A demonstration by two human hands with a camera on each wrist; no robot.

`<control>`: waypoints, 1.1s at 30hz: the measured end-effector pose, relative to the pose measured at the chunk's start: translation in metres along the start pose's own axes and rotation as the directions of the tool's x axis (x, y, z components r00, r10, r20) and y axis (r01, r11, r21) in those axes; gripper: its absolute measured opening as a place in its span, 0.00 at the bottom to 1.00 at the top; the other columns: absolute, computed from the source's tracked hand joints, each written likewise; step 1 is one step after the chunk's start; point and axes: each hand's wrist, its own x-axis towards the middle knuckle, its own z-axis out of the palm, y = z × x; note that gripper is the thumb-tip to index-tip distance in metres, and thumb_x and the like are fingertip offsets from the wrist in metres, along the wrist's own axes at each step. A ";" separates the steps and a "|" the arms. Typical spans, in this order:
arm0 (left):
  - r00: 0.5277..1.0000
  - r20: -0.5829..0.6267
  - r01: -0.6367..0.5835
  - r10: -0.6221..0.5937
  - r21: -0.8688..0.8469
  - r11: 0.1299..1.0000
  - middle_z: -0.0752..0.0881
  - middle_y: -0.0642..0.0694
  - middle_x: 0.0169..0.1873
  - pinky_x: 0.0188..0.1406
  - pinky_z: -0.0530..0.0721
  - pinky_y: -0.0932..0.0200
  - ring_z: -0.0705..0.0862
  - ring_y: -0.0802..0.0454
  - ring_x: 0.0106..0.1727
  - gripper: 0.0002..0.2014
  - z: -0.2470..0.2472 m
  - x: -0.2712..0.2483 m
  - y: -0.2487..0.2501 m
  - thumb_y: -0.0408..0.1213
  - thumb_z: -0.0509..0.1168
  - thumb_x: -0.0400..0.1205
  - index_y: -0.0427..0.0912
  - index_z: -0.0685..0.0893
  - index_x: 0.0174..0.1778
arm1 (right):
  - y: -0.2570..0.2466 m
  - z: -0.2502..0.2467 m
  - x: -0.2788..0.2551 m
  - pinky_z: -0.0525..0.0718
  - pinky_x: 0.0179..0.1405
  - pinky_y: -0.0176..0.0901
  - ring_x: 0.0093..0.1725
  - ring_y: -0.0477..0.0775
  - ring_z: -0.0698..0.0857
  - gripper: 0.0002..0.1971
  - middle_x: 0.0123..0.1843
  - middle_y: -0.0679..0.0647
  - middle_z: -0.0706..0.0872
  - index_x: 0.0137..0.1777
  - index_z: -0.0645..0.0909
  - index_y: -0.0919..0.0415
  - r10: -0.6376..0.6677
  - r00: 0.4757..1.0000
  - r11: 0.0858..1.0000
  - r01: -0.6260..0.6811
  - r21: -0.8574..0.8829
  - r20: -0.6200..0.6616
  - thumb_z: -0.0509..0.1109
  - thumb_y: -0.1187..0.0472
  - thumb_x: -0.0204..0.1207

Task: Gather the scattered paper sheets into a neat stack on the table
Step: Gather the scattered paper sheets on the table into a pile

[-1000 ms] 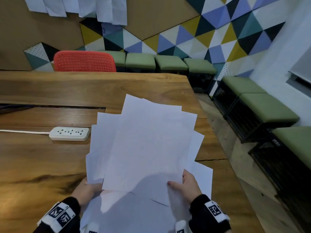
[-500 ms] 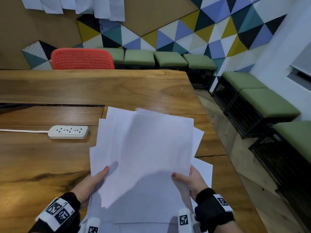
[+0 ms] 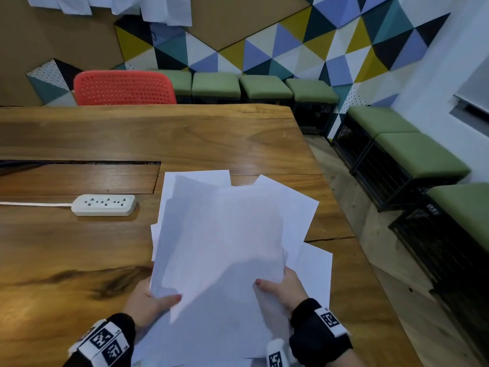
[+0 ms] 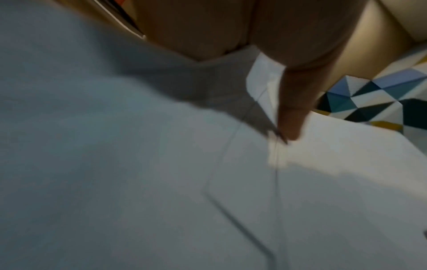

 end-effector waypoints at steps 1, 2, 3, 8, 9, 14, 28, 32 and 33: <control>0.999 -0.028 -0.018 0.018 0.016 1.000 0.90 0.29 0.45 0.44 0.85 0.43 0.89 0.30 0.45 0.20 -0.001 0.001 -0.002 0.18 0.73 0.67 0.30 0.82 0.55 | -0.004 0.002 0.000 0.85 0.57 0.55 0.51 0.59 0.88 0.16 0.51 0.59 0.90 0.49 0.81 0.56 -0.014 1.000 1.000 0.014 -0.027 0.001 0.80 0.62 0.62; 0.998 -0.051 -0.029 0.030 0.026 0.999 0.90 0.28 0.44 0.43 0.85 0.43 0.88 0.29 0.45 0.17 -0.002 0.002 -0.004 0.17 0.70 0.70 0.30 0.82 0.55 | -0.006 0.001 0.000 0.85 0.58 0.54 0.53 0.57 0.87 0.14 0.53 0.57 0.89 0.51 0.81 0.56 -0.024 1.000 0.999 0.024 -0.048 0.007 0.78 0.61 0.66; 0.997 -0.068 -0.031 0.033 0.020 0.999 0.89 0.28 0.43 0.42 0.85 0.44 0.87 0.29 0.45 0.15 -0.003 0.002 -0.004 0.17 0.68 0.72 0.30 0.82 0.53 | -0.009 0.000 0.001 0.84 0.56 0.51 0.54 0.55 0.86 0.15 0.54 0.56 0.88 0.54 0.80 0.57 -0.032 0.999 0.997 0.032 -0.064 -0.003 0.76 0.59 0.69; 0.979 -0.202 -0.039 0.032 -0.033 0.999 0.88 0.27 0.44 0.51 0.83 0.37 0.86 0.30 0.48 0.09 -0.022 0.007 -0.005 0.19 0.68 0.73 0.32 0.84 0.47 | -0.009 -0.032 0.007 0.77 0.54 0.47 0.58 0.60 0.78 0.23 0.60 0.61 0.78 0.68 0.72 0.60 0.035 0.918 0.989 -0.089 -0.120 -0.396 0.71 0.59 0.74; 0.975 -0.219 -0.049 0.038 -0.044 0.998 0.87 0.26 0.48 0.57 0.80 0.33 0.85 0.28 0.51 0.09 -0.027 0.009 -0.003 0.19 0.68 0.73 0.33 0.84 0.46 | -0.006 -0.042 0.007 0.77 0.58 0.51 0.63 0.64 0.76 0.25 0.66 0.64 0.76 0.69 0.71 0.59 0.071 0.868 0.980 -0.151 -0.126 -0.492 0.71 0.58 0.73; 0.980 -0.193 -0.062 0.049 -0.063 0.996 0.87 0.31 0.46 0.57 0.80 0.40 0.84 0.33 0.49 0.11 -0.036 0.013 0.003 0.17 0.65 0.74 0.35 0.83 0.46 | 0.004 -0.070 0.011 0.71 0.69 0.65 0.72 0.72 0.64 0.36 0.75 0.67 0.63 0.75 0.62 0.56 0.262 0.682 0.931 -0.364 -0.007 -0.682 0.73 0.56 0.69; 0.988 -0.132 0.058 -0.077 -0.146 0.988 0.83 0.23 0.56 0.54 0.81 0.42 0.82 0.27 0.56 0.22 -0.036 0.017 0.001 0.18 0.68 0.69 0.29 0.78 0.60 | -0.003 -0.040 0.034 0.77 0.48 0.49 0.49 0.61 0.80 0.21 0.50 0.59 0.81 0.60 0.75 0.66 0.122 0.873 0.991 -0.132 0.011 -0.473 0.75 0.58 0.70; 0.989 -0.098 0.095 -0.113 -0.176 0.980 0.83 0.22 0.57 0.56 0.81 0.37 0.82 0.24 0.58 0.33 -0.035 0.016 0.002 0.22 0.74 0.59 0.28 0.77 0.63 | -0.008 -0.039 0.049 0.82 0.54 0.52 0.51 0.64 0.85 0.17 0.47 0.60 0.86 0.52 0.83 0.64 0.126 0.900 0.990 -0.138 0.002 -0.417 0.78 0.55 0.67; 0.989 -0.088 0.105 -0.122 -0.178 0.978 0.83 0.22 0.56 0.53 0.82 0.38 0.82 0.25 0.56 0.34 -0.035 0.016 0.002 0.21 0.77 0.58 0.28 0.78 0.62 | -0.009 -0.039 0.052 0.83 0.55 0.53 0.51 0.64 0.85 0.16 0.47 0.59 0.87 0.49 0.84 0.62 0.117 0.899 0.991 -0.133 -0.010 -0.421 0.79 0.55 0.65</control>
